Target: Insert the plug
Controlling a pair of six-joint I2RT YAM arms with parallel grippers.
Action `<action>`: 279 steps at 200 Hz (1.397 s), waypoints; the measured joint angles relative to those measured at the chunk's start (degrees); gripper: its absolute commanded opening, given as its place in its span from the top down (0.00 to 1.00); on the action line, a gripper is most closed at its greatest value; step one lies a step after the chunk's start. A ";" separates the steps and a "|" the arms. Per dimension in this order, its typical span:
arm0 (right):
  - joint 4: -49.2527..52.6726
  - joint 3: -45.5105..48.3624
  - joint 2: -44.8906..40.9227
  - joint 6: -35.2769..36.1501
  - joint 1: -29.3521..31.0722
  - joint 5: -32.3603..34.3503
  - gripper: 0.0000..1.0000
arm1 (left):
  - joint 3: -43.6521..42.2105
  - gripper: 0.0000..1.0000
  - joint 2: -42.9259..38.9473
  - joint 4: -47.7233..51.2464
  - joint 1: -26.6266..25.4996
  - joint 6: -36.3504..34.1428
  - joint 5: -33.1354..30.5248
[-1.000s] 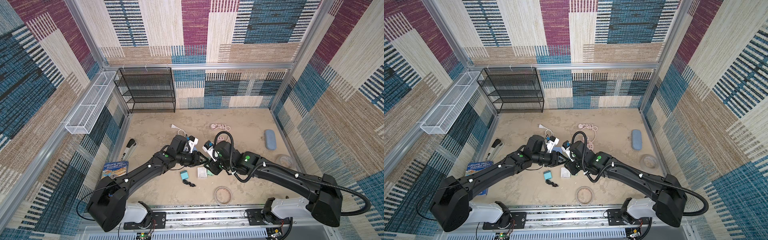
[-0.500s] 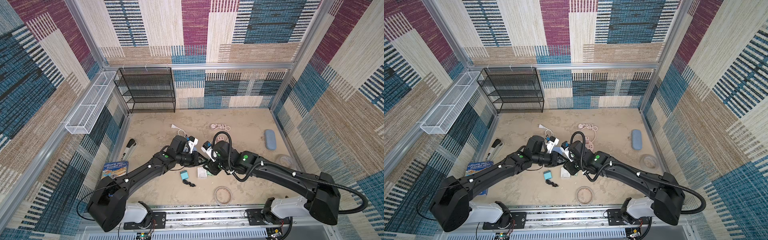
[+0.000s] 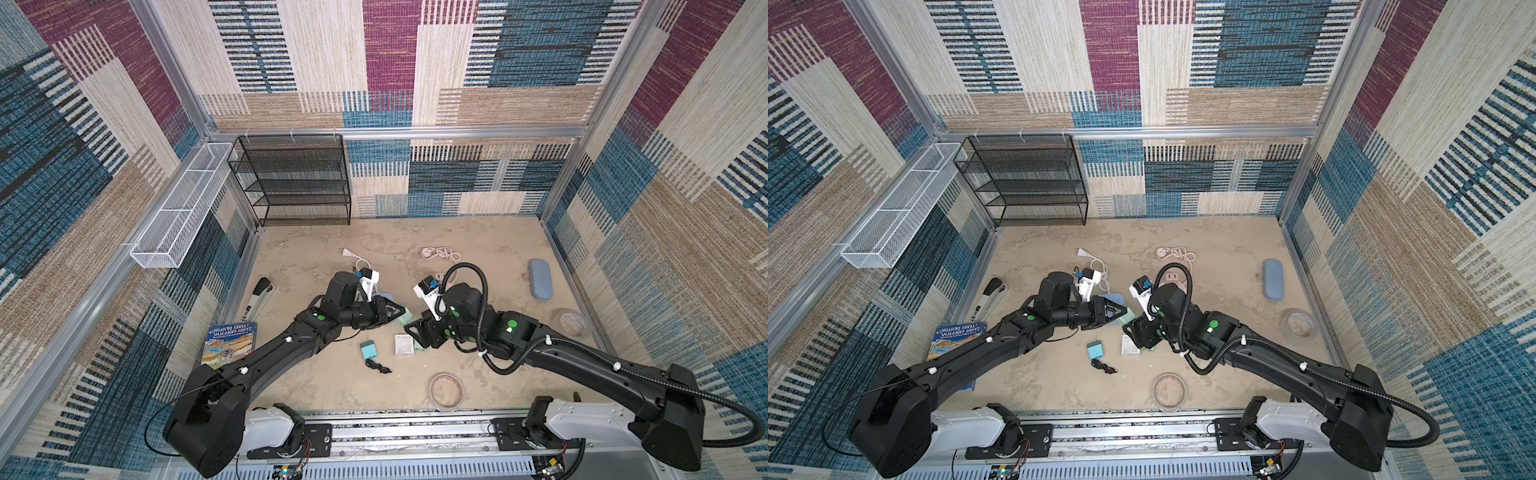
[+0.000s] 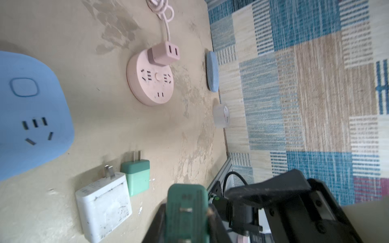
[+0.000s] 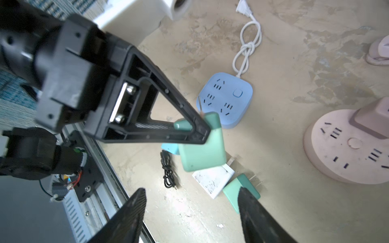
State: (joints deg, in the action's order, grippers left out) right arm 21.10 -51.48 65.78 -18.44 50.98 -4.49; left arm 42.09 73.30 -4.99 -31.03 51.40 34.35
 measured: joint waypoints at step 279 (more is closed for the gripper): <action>-56.22 14.32 1.40 -43.65 -15.04 -18.91 0.55 | -6.84 1.00 -0.57 -46.23 -3.91 29.00 -14.95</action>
State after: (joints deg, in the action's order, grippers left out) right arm -35.11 -37.17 67.18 -62.08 35.94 -23.40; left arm 35.24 72.73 -51.22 -34.94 80.40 19.40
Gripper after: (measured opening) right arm 0.461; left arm 0.296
